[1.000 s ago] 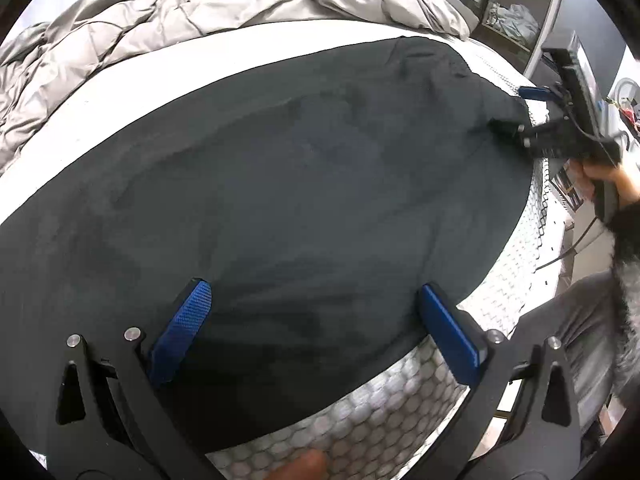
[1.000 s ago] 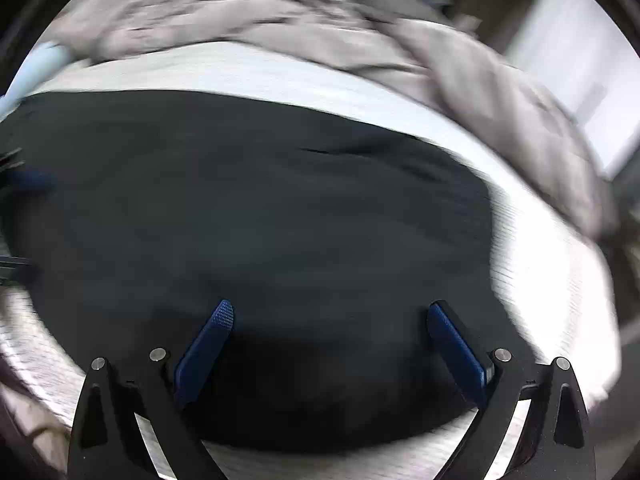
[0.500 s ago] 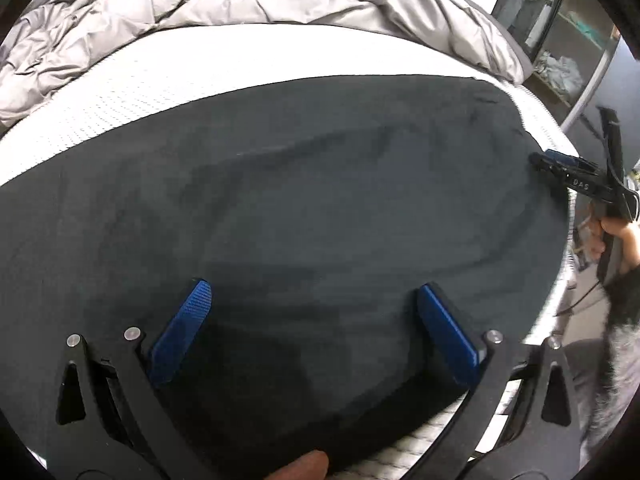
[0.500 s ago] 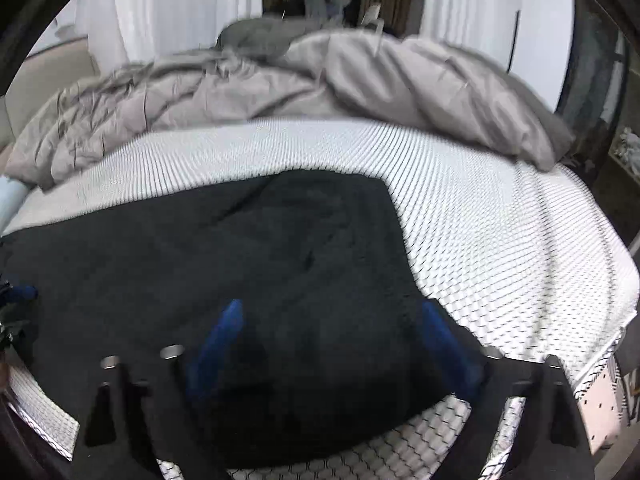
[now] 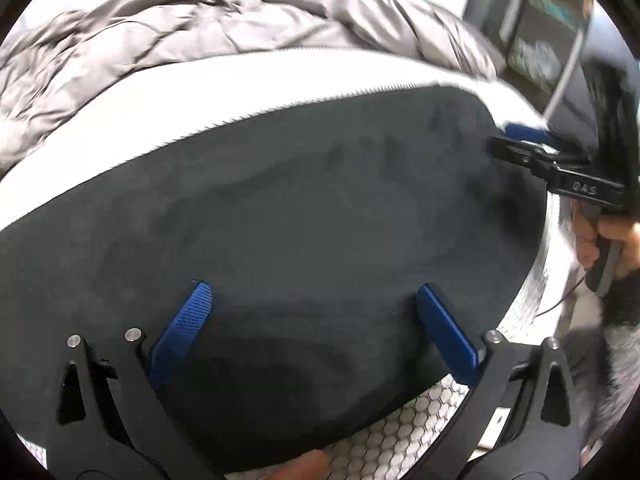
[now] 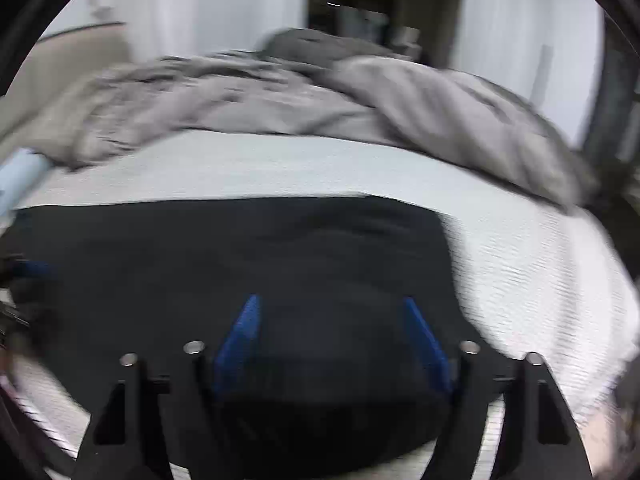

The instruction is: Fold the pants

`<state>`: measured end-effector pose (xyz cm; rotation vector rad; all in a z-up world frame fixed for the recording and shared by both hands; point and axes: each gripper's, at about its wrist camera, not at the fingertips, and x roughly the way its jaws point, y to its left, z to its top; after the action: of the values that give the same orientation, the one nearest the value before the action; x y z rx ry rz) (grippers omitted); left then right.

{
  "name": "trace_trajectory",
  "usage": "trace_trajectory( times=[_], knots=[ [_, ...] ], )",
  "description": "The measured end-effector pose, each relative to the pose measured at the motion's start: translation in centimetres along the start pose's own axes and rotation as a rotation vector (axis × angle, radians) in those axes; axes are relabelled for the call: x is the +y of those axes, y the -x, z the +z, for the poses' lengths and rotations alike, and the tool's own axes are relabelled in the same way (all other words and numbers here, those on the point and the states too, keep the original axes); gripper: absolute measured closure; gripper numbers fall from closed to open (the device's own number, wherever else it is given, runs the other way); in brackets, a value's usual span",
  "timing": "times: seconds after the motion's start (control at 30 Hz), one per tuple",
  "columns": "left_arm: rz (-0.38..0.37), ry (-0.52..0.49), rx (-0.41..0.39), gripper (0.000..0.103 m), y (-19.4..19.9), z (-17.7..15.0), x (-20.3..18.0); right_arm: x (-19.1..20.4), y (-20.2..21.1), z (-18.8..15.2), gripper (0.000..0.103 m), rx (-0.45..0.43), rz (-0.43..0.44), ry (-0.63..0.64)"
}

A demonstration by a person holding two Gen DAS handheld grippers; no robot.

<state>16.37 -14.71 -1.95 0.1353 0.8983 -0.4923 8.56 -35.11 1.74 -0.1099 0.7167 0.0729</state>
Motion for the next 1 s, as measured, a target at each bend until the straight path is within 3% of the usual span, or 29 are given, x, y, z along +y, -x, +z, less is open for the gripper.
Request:
trace_trajectory(
  times=[0.1,0.17,0.23,0.37,0.5,0.67,0.8,0.87,1.0],
  knots=[
    [0.016,-0.002,0.033,0.000,-0.7,-0.8,0.4,4.6,-2.7,-0.1,0.025,0.081,0.112,0.095],
    [0.033,0.012,0.034,0.000,0.1,-1.7,1.8,7.2,-4.5,-1.1,0.025,0.150,0.080,0.201],
    [0.082,0.038,0.041,0.000,1.5,-3.4,4.3,8.2,-5.0,-2.0,0.019,0.162,0.031,0.287],
    [0.174,0.093,0.022,0.000,4.8,-7.2,9.0,5.7,-4.9,-1.8,0.005,0.202,0.013,0.224],
    [0.228,0.192,-0.013,0.000,8.0,-10.4,13.6,4.3,-4.6,-0.9,0.004,0.204,-0.028,0.165],
    [0.189,0.240,-0.098,0.001,9.8,-9.4,14.0,9.4,-5.3,1.3,0.004,0.161,0.077,0.170],
    [0.181,0.216,0.019,0.001,5.3,-6.1,12.7,16.2,-7.2,2.2,0.004,0.177,0.176,0.271],
    [0.220,0.183,0.093,0.000,2.7,-5.3,12.8,19.0,-8.1,2.3,0.004,0.195,0.223,0.321],
    [0.232,0.160,0.076,0.000,3.4,-6.7,13.3,20.7,-9.4,1.7,0.004,0.235,0.245,0.408]
  ],
)
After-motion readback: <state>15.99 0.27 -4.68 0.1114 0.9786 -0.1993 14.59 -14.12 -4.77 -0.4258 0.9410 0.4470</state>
